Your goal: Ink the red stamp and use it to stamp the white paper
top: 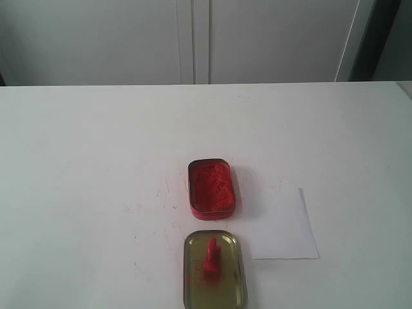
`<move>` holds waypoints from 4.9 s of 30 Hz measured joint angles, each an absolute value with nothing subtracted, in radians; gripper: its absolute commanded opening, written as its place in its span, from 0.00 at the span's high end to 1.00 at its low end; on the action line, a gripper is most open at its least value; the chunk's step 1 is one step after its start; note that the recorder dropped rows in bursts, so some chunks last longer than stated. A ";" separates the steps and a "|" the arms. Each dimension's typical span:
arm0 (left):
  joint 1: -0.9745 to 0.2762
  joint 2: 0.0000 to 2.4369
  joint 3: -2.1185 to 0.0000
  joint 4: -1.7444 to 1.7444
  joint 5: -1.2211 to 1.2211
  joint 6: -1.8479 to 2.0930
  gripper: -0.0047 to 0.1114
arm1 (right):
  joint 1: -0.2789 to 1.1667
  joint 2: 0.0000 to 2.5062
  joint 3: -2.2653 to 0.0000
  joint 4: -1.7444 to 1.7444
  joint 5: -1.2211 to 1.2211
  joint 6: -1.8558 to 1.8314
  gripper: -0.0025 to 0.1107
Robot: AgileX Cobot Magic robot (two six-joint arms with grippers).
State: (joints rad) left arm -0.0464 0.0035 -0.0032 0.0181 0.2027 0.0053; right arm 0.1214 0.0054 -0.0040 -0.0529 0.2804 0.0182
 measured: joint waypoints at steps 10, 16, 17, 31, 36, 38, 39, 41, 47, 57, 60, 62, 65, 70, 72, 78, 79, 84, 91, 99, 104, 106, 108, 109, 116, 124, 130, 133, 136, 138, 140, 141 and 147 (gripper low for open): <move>-0.046 0.003 -0.003 0.018 0.203 0.005 0.96 | 0.121 0.005 -0.004 -0.053 0.026 0.018 0.98; -0.046 0.003 -0.003 0.018 0.203 0.005 0.96 | 0.121 0.005 -0.004 -0.053 0.024 0.018 0.98; -0.046 0.003 -0.003 0.018 0.203 0.005 0.96 | 0.121 0.005 -0.004 -0.053 0.024 0.018 0.98; -0.046 0.003 -0.003 0.018 0.203 0.005 0.96 | 0.121 0.005 -0.004 -0.053 -0.016 0.020 0.98; -0.046 0.003 -0.003 0.018 0.203 0.005 0.96 | 0.121 0.005 -0.004 -0.053 -0.018 0.023 0.98; -0.046 0.003 -0.003 0.018 0.203 0.005 0.96 | 0.121 0.005 -0.004 -0.048 -0.018 0.025 0.98; -0.046 0.003 -0.003 0.018 0.203 0.005 0.96 | 0.121 0.005 -0.004 -0.046 -0.018 0.025 0.98; -0.046 0.003 -0.003 0.018 0.203 0.005 0.96 | 0.121 0.005 -0.004 -0.044 -0.016 0.025 0.98; -0.046 0.003 -0.003 0.018 0.203 0.005 0.96 | 0.121 0.005 -0.004 -0.044 0.000 0.028 0.98; -0.046 0.003 -0.003 0.018 0.203 0.005 0.96 | 0.121 0.005 -0.148 -0.041 0.234 0.031 0.98; -0.046 0.003 -0.003 0.018 0.203 0.005 0.96 | 0.121 0.004 -0.205 -0.040 0.324 0.031 0.98; -0.046 0.003 -0.003 0.018 0.203 0.005 0.96 | 0.121 0.006 -0.240 -0.040 0.376 0.031 0.98; -0.046 0.003 -0.003 0.018 0.203 0.005 0.96 | 0.121 0.030 -0.269 -0.040 0.405 0.031 0.98; -0.046 0.003 -0.003 0.018 0.203 0.005 0.96 | 0.121 0.075 -0.283 -0.040 0.419 0.031 0.98; -0.046 0.003 -0.003 0.018 0.203 0.005 0.96 | 0.121 0.097 -0.283 -0.040 0.423 0.031 0.98; -0.046 0.003 -0.003 0.018 0.203 0.005 0.96 | 0.121 0.179 -0.334 -0.040 0.483 0.031 0.98; -0.046 0.003 -0.003 0.018 0.203 0.005 0.96 | 0.121 0.198 -0.345 -0.040 0.492 0.031 0.98; -0.046 0.003 -0.003 0.018 0.203 0.005 0.96 | 0.121 0.292 -0.401 -0.027 0.549 0.031 0.98; -0.046 0.003 -0.003 0.018 0.203 0.005 0.96 | 0.121 0.442 -0.477 0.000 0.648 0.031 0.98; -0.046 0.003 -0.003 0.018 0.203 0.005 0.96 | 0.121 0.625 -0.585 0.083 0.727 0.031 0.98; -0.046 0.003 -0.003 0.018 0.203 0.005 0.96 | 0.121 0.730 -0.637 0.136 0.755 0.031 0.98; -0.046 0.003 -0.003 0.018 0.203 0.005 0.96 | 0.121 0.767 -0.656 0.149 0.764 0.031 0.98; -0.046 0.003 -0.003 0.018 0.203 0.005 0.96 | 0.121 0.799 -0.676 0.156 0.774 0.031 0.98; -0.046 0.003 -0.003 0.018 0.203 0.005 0.96 | 0.121 0.816 -0.685 0.158 0.779 0.031 0.98; -0.046 0.003 -0.003 0.018 0.203 0.005 0.96 | 0.121 0.901 -0.721 0.194 0.802 0.015 0.98; -0.046 0.003 -0.003 0.018 0.203 0.005 0.96 | 0.186 0.956 -0.728 0.227 0.804 0.006 0.98; -0.046 0.003 -0.003 0.018 0.203 0.005 0.96 | 0.268 0.990 -0.744 0.229 0.798 0.011 0.98; -0.046 0.003 -0.003 0.018 0.203 0.005 0.96 | 0.321 1.021 -0.779 0.230 0.798 0.024 0.98; -0.046 0.003 -0.003 0.018 0.203 0.005 0.96 | 0.380 1.066 -0.807 0.230 0.800 0.034 0.98; -0.046 0.003 -0.003 0.018 0.203 0.005 0.96 | 0.420 1.108 -0.823 0.230 0.808 0.048 0.98; -0.046 0.003 -0.003 0.018 0.203 0.005 0.96 | 0.469 1.158 -0.843 0.221 0.809 0.072 0.98; -0.046 0.003 -0.003 0.018 0.203 0.005 0.96 | 0.491 1.178 -0.852 0.204 0.811 0.091 0.98; -0.046 0.003 -0.003 0.018 0.203 0.005 0.96 | 0.636 1.306 -0.930 0.037 0.903 0.241 0.98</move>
State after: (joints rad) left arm -0.0464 0.0035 -0.0032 0.0181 0.2027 0.0053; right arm 0.6361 1.3061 -0.9298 0.0370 0.9031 0.2408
